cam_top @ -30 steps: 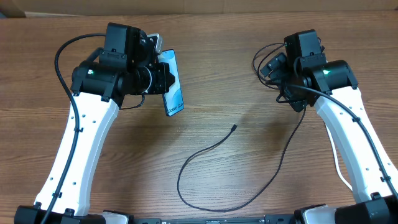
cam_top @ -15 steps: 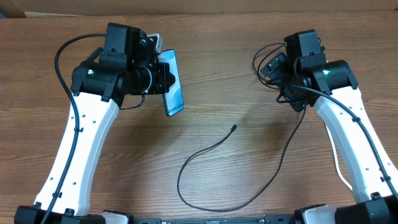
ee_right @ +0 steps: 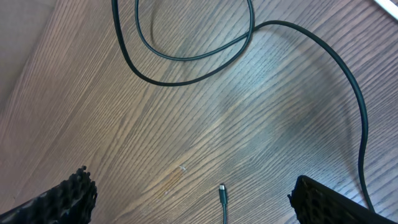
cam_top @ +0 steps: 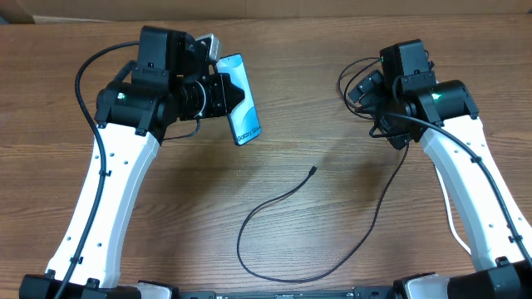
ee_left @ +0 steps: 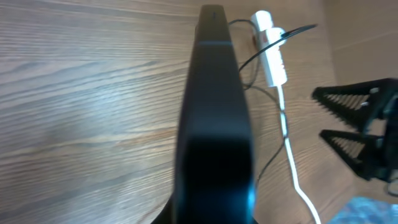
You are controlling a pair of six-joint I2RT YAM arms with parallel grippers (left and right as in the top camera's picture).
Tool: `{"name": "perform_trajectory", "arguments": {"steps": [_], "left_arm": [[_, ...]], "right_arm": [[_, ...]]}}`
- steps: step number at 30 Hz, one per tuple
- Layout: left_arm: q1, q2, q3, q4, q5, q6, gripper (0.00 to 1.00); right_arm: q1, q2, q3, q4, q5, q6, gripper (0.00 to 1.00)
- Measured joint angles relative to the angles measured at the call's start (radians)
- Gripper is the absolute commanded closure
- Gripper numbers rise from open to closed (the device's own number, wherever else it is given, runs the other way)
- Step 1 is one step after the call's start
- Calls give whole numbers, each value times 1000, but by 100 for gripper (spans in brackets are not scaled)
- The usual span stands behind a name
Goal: Plug charger to phone and switch on socket
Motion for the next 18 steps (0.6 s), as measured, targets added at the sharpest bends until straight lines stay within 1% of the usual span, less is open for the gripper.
{"name": "perform_trajectory", "arguments": {"steps": [3,8,13,18], "left_arm": [[0,0,0,19,15,-31,96],[0,0,0,27,51,-129,96],[0,0,0,33,138,-197,96],[0,0,0,62,263,-247,96]], "right_arm": [[0,0,0,0,0,0,0],[0,0,0,0,0,0,0],[0,0,0,0,0,0,0],[0,0,0,0,0,-1,0]]}}
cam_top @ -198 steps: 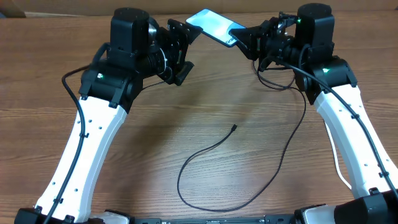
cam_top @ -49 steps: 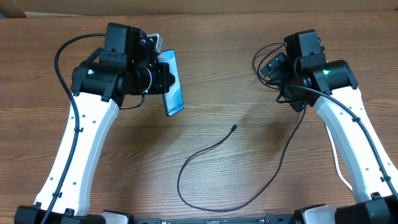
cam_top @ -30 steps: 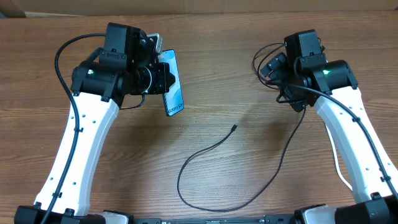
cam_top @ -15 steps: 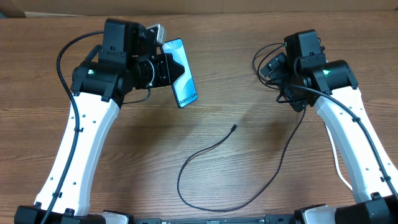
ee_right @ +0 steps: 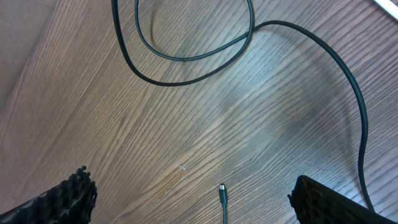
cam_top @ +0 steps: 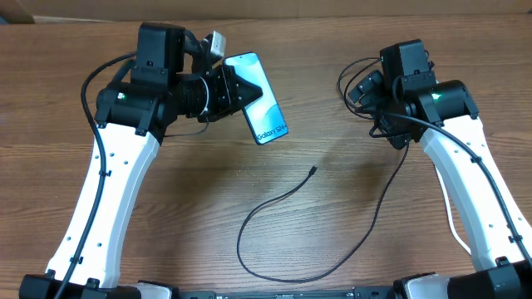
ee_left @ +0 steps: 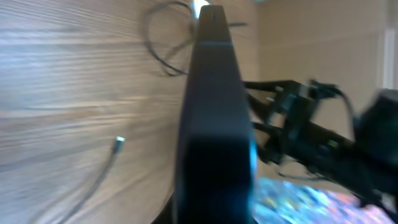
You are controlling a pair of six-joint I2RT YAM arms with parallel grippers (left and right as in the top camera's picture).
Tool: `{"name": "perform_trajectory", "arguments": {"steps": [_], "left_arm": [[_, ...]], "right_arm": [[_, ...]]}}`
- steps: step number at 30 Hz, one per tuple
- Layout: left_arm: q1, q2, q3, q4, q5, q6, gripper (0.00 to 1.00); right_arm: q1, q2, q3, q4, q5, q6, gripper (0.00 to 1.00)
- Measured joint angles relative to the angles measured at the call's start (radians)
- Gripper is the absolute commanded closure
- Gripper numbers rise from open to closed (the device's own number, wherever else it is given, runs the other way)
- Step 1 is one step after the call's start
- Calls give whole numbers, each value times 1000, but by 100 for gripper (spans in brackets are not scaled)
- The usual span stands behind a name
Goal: Plug charger to phone and switch on socket
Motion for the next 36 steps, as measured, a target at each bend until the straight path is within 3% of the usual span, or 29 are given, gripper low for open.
{"name": "perform_trajectory", "arguments": {"steps": [6,18,24,36], "left_arm": [[0,0,0,34,104,-51,96],[12,0,0,-100,122,-113,96],[41,0,0,-130,133,-127,96],[69,0,0,-125,121,-127,96]], "right_arm": [[0,0,0,0,0,0,0],[0,0,0,3,0,0,0],[0,0,0,82,-39,2,0],[0,0,0,-164,-116,-143,0]]}}
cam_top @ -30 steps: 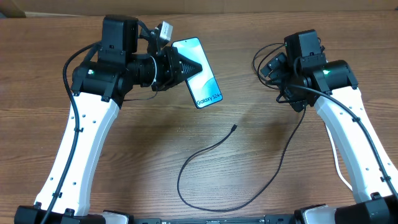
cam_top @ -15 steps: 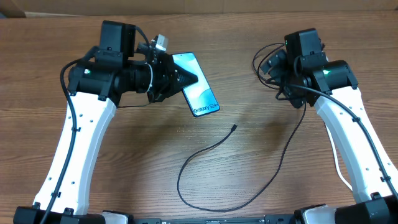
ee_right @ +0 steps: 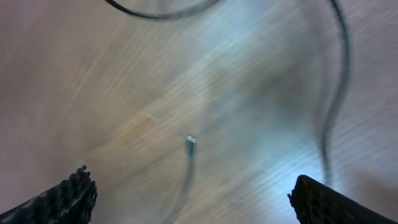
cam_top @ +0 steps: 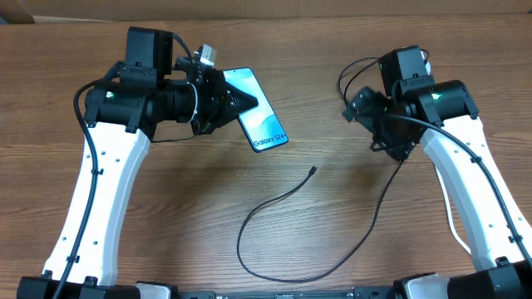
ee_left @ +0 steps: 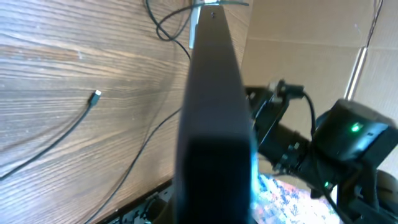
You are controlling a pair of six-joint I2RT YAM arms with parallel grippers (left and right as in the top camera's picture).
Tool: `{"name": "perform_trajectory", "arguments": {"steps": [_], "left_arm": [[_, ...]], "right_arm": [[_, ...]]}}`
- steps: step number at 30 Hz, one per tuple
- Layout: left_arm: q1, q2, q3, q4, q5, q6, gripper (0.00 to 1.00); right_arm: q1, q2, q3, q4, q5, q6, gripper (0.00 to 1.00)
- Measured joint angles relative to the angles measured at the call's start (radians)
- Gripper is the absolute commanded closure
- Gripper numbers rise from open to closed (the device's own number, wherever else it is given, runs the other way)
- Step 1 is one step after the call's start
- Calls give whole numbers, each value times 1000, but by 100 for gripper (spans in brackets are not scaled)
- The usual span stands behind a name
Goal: Plug charger to phone and switch on socket
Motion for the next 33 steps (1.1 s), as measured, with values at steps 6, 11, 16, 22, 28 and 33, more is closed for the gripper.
{"name": "perform_trajectory", "arguments": {"steps": [6,11,16,22,28,33], "left_arm": [[101,0,0,-1,-30,-19,96],[177,0,0,-53,-86,-33,96],[201,0,0,-125,-189,-32,96],[201,0,0,-182,-281,14,96],[201,0,0,-184,-316,32,96],[201,0,0,-185,-335,33,96]], "right_arm": [[5,-4,-49,-32,13,-54,0],[28,-4,-161,45,-20,-72,0],[53,-4,-231,152,-59,-78,0],[54,-4,-265,199,-85,-82,0],[54,-4,-367,247,-107,-82,0],[54,-4,-486,373,-217,-84,3]]}}
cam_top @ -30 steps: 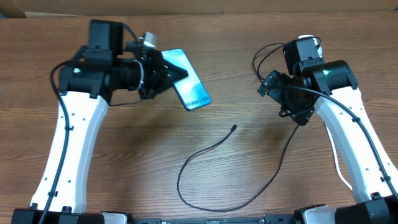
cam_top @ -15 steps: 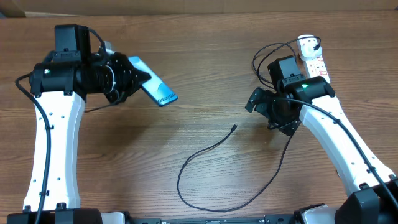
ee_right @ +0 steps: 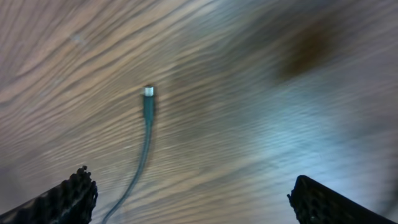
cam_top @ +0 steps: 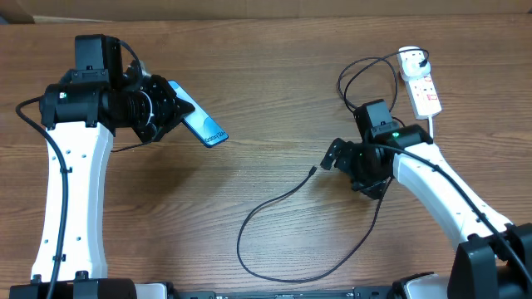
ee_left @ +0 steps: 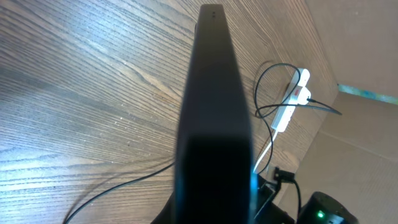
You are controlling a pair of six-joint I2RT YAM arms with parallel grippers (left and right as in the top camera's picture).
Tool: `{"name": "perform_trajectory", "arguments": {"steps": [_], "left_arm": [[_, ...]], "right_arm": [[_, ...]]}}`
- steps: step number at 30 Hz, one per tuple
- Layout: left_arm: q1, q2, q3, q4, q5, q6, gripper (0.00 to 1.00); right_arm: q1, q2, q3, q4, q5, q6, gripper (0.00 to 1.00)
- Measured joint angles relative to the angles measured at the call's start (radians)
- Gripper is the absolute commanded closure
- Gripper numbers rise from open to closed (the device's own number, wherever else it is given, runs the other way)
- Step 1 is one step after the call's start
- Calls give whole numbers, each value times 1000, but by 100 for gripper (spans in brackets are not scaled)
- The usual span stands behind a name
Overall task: Plug charger to phone and switch on socket
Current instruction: 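Lower the right gripper over the USB-C cable end on the table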
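My left gripper [cam_top: 176,114] is shut on the phone [cam_top: 204,126], which hangs tilted above the table's left part with its blue screen up. In the left wrist view the phone [ee_left: 214,118] shows only as a dark edge filling the middle. The black charger cable's plug tip [cam_top: 312,170] lies on the wood at centre. My right gripper [cam_top: 335,161] is open just right of the plug tip [ee_right: 148,92], which lies ahead of the left finger; the fingertips [ee_right: 74,196] are far apart with nothing between them. The white socket strip [cam_top: 421,81] lies at the back right.
The black cable [cam_top: 274,237] runs from the plug tip in a wide loop toward the front, then up under my right arm to coils [cam_top: 366,71] beside the socket strip [ee_left: 292,99]. A cardboard wall [cam_top: 274,8] lines the table's back edge.
My left arm has moved left with the phone, from the back centre to the left part. My right gripper has come down from the back right to just beside the plug tip, uncovering the socket strip.
At first my left gripper held the phone raised at the back left-centre, and my right gripper stood open over the back right. The phone then tilted and shifted toward the centre. Then the right arm shifted toward the cable, and now it is by the plug tip.
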Motion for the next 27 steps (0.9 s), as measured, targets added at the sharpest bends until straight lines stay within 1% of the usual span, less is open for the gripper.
{"name": "perform_trajectory", "arguments": {"steps": [3,5,9,14,20,24,27], "left_arm": [[0,0,0,0,-3,0,96],[0,0,0,0,-3,0,96],[0,0,0,-1,-3,0,96],[0,0,0,-1,-3,0,96],[0,0,0,-1,-3,0,96],[0,0,0,0,-3,0,96],[0,0,0,0,-3,0,96]], "right_arm": [[4,0,-50,76,-67,10,3],[16,2,-77,106,-87,47,3],[39,10,-97,145,-88,120,3],[44,13,-98,170,-54,165,4],[44,13,-98,190,9,209,12],[69,14,-98,190,25,223,20],[123,14,-98,206,34,238,21]]}}
